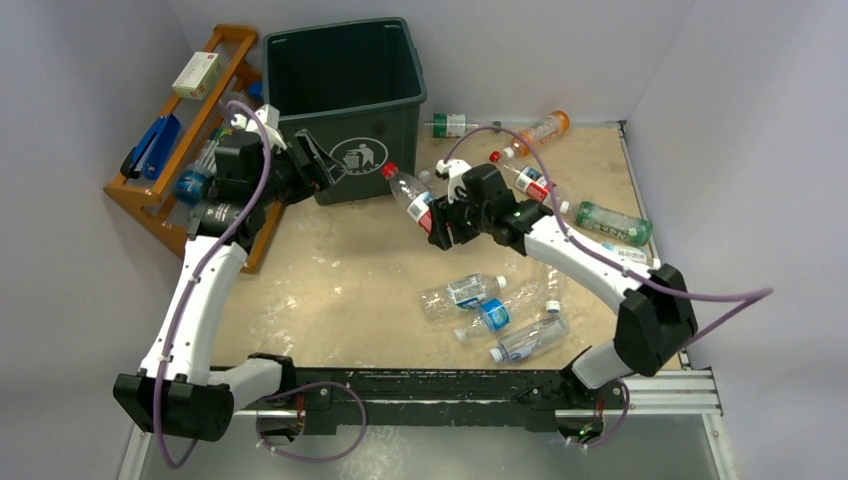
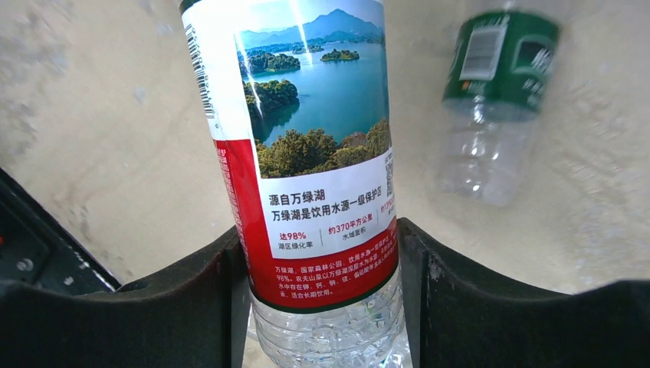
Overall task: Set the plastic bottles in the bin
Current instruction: Pick up the plastic bottle at the center of the board, then place the plastic bottle in the trash bin.
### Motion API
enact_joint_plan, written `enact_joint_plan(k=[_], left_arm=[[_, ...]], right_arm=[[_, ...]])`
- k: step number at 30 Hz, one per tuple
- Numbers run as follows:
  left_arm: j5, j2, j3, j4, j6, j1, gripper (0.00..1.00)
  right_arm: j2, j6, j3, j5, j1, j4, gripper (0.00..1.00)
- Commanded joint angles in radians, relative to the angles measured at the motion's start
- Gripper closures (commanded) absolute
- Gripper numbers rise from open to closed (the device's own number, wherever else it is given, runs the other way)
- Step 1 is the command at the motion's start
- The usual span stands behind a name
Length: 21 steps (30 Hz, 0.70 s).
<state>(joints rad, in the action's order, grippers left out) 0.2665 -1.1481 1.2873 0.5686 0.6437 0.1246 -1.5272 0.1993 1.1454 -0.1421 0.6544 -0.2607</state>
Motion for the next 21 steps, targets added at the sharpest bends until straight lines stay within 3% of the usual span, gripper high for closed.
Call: enact_joint_plan(k=[1, 11, 21], left_arm=[[0.019, 0.032, -0.027, -0.044, -0.008, -0.005, 0.15], [0.034, 0.049, -0.093, -0.05, -0.017, -0.001, 0.14], [-0.017, 0.066, -0.18, -0.055, -0.013, 0.087, 0.14]], right_arm=[[0.078, 0.001, 0.105, 0.048, 0.003, -0.077, 0.56], [0.137, 0.014, 0.31, 0.087, 0.003, -0.164, 0.56], [0.026, -0.037, 0.6, 0.132, 0.002, -0.192, 0.56]])
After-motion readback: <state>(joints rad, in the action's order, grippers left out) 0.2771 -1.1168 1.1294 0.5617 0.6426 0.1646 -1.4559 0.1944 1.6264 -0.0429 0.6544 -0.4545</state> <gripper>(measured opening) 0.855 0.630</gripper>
